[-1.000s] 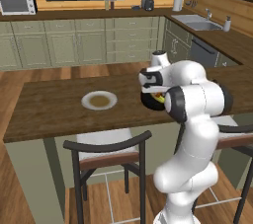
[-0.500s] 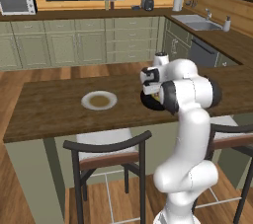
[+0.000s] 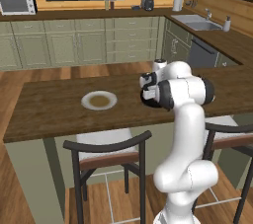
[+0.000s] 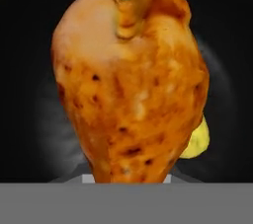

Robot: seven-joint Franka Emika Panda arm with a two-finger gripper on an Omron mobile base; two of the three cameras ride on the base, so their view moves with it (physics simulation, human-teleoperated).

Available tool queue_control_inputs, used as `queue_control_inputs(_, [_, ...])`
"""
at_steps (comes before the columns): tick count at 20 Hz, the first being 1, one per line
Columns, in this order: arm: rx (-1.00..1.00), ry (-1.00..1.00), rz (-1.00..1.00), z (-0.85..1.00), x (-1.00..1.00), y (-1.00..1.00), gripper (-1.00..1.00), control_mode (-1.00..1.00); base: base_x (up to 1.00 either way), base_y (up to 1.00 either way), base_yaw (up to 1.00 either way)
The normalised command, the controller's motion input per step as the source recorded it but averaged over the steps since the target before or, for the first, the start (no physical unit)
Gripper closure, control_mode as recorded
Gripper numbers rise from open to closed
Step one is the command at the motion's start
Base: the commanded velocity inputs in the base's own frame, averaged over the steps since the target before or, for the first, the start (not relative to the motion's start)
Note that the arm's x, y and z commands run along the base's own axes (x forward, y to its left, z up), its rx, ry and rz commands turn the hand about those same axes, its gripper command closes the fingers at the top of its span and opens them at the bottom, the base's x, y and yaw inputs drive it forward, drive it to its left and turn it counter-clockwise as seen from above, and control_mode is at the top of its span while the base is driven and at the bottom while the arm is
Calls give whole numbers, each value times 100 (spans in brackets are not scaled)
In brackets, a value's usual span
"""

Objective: Pick the chicken drumstick and cucumber from their plates and place them in the bowl. Then put the bowl in the fridge.

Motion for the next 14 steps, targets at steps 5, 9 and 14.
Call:
queue_control_inputs(5, [0,0,0,-14,27,0,-100,-100,0,0,0])
queue_control_inputs(9, [0,-3,0,0,-8,0,-100,-100,0,0,0])
queue_control_inputs(14, [0,-13,-1,14,-46,0,-100,-100,0,0,0])
